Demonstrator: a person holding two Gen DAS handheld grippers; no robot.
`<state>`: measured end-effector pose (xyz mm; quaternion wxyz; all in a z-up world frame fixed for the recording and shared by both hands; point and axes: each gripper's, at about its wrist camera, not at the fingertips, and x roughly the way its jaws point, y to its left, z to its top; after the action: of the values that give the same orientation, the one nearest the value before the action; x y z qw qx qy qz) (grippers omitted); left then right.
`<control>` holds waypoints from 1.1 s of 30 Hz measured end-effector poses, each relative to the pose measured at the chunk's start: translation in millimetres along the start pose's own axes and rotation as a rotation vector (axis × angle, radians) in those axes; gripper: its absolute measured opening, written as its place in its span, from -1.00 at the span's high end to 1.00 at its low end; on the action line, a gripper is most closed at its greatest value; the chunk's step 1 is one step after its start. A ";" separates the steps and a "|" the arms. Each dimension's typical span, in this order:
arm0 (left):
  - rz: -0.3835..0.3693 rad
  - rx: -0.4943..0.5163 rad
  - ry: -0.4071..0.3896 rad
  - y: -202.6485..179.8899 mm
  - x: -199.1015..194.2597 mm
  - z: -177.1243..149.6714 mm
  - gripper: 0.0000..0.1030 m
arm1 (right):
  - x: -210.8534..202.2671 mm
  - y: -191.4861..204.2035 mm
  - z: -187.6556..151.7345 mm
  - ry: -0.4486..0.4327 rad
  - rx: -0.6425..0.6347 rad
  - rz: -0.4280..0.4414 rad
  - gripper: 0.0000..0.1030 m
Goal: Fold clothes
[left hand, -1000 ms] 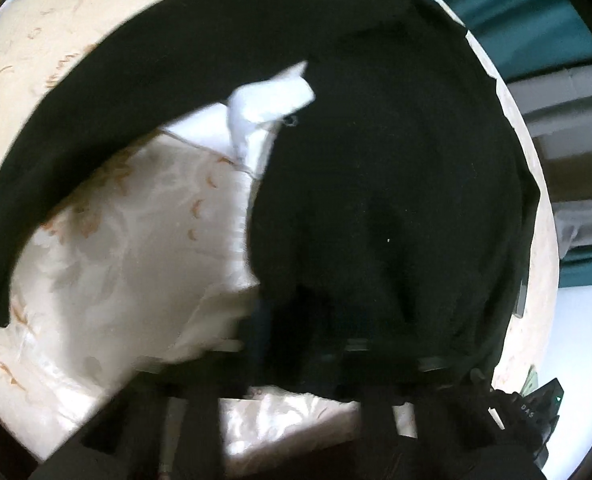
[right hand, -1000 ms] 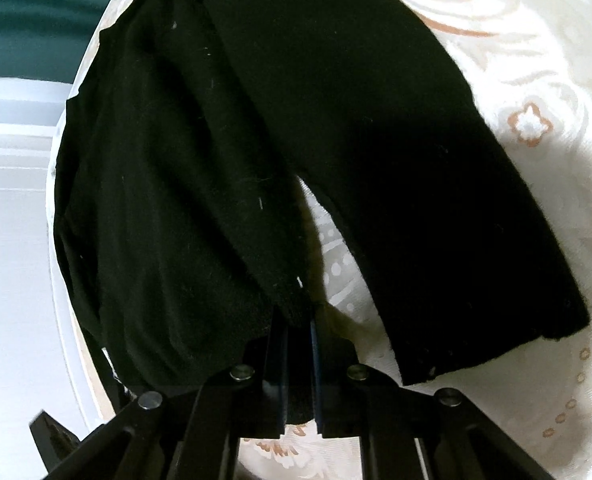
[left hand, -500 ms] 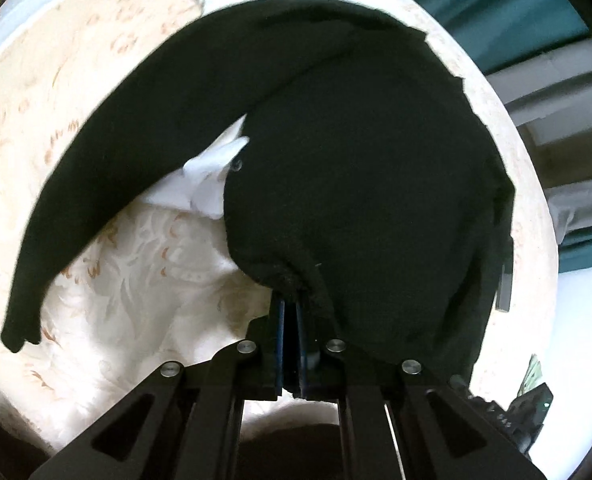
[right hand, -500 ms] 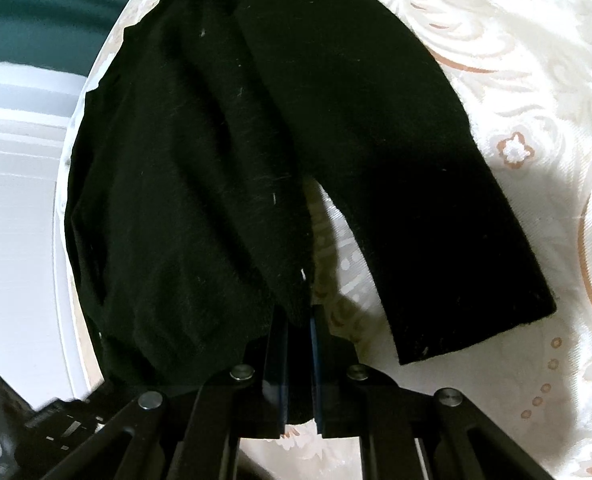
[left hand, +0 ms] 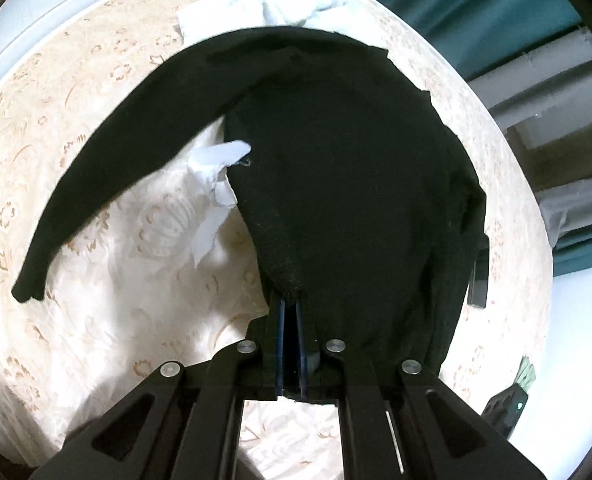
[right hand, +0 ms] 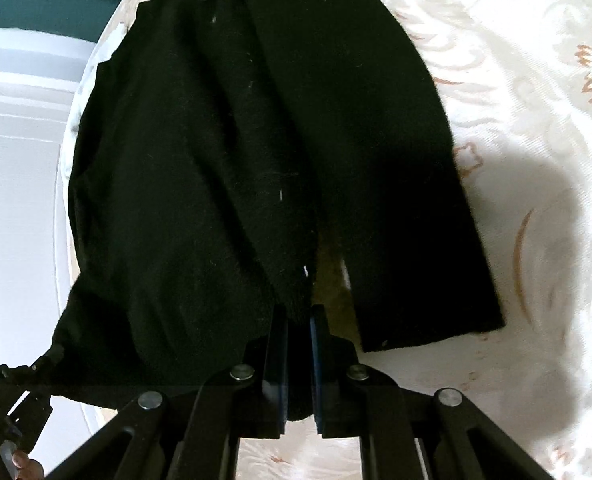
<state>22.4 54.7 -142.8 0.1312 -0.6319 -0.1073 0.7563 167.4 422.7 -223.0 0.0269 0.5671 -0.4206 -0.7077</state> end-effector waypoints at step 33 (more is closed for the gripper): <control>-0.026 0.011 0.135 33.3 15.2 11.7 0.91 | -15.2 4.2 -19.7 -0.026 0.003 -0.061 0.13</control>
<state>6.2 28.5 -165.8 0.1516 -0.6794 -0.1024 0.7106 187.2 416.7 -208.6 -0.0009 0.5706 -0.4043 -0.7148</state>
